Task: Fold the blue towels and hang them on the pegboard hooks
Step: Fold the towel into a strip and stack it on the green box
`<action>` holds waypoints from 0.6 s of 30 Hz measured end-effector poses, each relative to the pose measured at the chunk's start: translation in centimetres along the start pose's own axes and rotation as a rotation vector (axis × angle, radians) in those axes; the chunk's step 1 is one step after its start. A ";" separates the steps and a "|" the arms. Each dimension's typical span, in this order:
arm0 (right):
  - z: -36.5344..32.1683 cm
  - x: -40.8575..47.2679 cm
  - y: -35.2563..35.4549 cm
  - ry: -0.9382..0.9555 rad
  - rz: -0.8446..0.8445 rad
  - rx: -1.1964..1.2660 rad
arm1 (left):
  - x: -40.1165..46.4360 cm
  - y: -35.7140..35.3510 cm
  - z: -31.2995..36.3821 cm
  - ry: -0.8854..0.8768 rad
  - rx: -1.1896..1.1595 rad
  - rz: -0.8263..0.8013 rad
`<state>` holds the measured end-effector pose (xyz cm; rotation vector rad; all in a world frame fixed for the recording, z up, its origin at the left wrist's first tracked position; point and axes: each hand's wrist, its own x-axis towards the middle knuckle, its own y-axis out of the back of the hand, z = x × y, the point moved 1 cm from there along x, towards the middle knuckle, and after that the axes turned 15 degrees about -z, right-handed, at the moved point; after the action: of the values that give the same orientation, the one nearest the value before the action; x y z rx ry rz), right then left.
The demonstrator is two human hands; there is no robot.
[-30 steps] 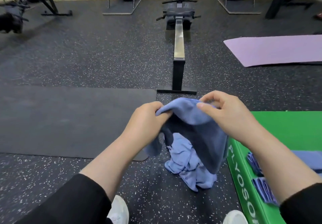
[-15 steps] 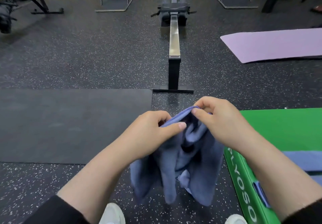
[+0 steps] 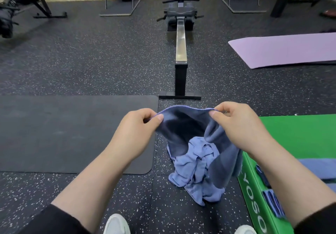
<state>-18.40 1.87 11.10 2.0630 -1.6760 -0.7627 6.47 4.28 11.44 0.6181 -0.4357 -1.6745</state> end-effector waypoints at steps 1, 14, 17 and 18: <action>-0.1 -0.1 -0.1 0.023 -0.018 0.023 | -0.1 -0.1 0.2 -0.033 -0.032 0.037; -2.1 -1.1 -2.6 0.194 -0.332 0.209 | -0.2 -2.2 1.4 -0.113 0.017 -0.189; -2.3 -1.2 -2.8 0.225 -0.366 0.163 | -0.3 -2.6 1.4 -0.162 0.120 -0.359; -2.2 -1.2 -2.8 0.232 -0.359 0.159 | -0.3 -2.7 1.4 -0.164 0.141 -0.374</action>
<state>-15.01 3.51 11.35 2.4949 -1.2945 -0.4789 3.59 5.06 11.00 0.7001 -0.5867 -2.0727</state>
